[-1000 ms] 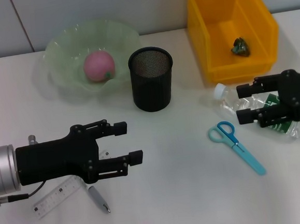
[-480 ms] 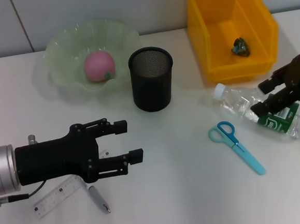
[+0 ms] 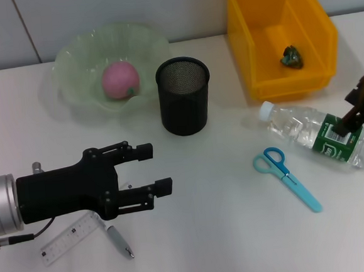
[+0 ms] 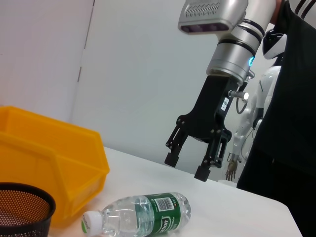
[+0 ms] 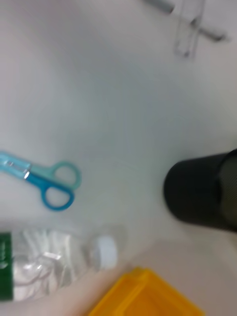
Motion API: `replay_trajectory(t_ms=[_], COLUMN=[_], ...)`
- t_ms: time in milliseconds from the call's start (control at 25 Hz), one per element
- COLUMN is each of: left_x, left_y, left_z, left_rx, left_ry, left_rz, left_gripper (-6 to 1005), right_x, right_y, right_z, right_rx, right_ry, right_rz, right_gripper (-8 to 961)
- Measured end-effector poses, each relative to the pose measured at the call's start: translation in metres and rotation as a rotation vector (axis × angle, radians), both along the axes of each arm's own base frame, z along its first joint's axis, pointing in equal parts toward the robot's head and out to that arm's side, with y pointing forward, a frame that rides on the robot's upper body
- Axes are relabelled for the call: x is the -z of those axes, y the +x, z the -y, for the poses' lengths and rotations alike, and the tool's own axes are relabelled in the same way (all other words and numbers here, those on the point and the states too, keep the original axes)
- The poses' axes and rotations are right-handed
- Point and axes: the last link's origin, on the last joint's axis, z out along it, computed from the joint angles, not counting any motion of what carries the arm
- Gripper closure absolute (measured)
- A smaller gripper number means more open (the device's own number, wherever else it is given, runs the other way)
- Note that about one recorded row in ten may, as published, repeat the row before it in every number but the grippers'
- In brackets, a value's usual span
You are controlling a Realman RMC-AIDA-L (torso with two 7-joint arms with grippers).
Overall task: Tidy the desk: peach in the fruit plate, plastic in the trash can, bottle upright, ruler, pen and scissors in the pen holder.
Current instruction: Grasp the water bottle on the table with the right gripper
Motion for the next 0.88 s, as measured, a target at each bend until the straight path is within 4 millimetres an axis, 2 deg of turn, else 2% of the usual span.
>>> replay_trajectory(t_ms=[320, 520, 880], left_x=[0.000, 0.000, 0.000], left_y=[-0.001, -0.001, -0.002], left_z=[0.000, 0.001, 0.002], left_rx=[-0.004, -0.007, -0.011], left_ry=[0.000, -0.001, -0.003], left_rz=[0.002, 0.002, 0.003], left_gripper=[212, 212, 212], right_x=[0.003, 0.015, 0.030], right_y=[0.017, 0.031, 0.041], right_z=[-0.007, -0.010, -0.014], right_rx=[0.006, 0.027, 0.020], right_ry=[0.041, 0.029, 0.029], right_rz=[0.076, 0.119, 0.166], right_gripper=[151, 151, 152])
